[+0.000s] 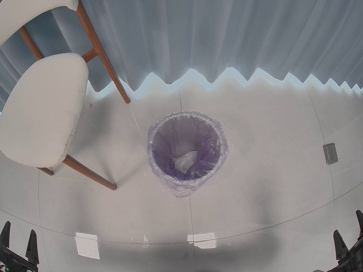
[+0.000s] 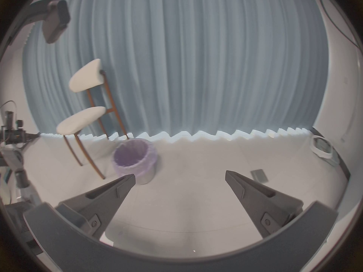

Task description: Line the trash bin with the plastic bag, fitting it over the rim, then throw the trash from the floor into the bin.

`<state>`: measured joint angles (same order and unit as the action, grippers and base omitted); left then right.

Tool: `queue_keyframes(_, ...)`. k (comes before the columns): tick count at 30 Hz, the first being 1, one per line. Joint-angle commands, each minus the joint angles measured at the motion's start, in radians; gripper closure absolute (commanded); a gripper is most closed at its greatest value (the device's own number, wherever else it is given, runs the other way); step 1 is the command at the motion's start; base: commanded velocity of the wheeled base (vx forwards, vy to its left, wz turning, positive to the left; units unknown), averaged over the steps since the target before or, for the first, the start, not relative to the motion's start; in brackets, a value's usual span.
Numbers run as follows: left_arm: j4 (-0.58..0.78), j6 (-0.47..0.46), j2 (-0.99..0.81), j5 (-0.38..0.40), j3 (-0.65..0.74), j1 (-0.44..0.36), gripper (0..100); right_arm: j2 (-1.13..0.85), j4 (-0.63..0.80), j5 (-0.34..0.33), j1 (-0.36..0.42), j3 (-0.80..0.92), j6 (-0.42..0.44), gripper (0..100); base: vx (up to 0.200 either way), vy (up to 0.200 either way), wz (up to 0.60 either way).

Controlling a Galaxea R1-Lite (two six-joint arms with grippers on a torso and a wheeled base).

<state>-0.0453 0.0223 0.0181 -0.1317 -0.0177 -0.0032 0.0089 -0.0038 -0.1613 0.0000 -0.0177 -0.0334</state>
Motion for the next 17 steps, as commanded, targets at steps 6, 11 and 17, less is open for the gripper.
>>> queue_keyframes(6, 0.001, -0.009, -0.017, 0.014, 0.018, 0.0, 0, -0.007, 0.001, 0.181, 0.0, 0.018, 0.046, 0, 0.0, 0.0, 0.0)
queue_keyframes(11, 0.002, -0.028, -0.017, 0.037, 0.016, 0.0, 0, -0.007, 0.002, 0.183, 0.0, 0.018, 0.027, 0, 0.0, 0.0, 0.0)
queue_keyframes(17, 0.01, -0.058, -0.017, 0.07, 0.015, 0.0, 0, -0.007, 0.002, 0.186, 0.0, 0.018, 0.027, 0, 0.0, 0.0, 0.0)
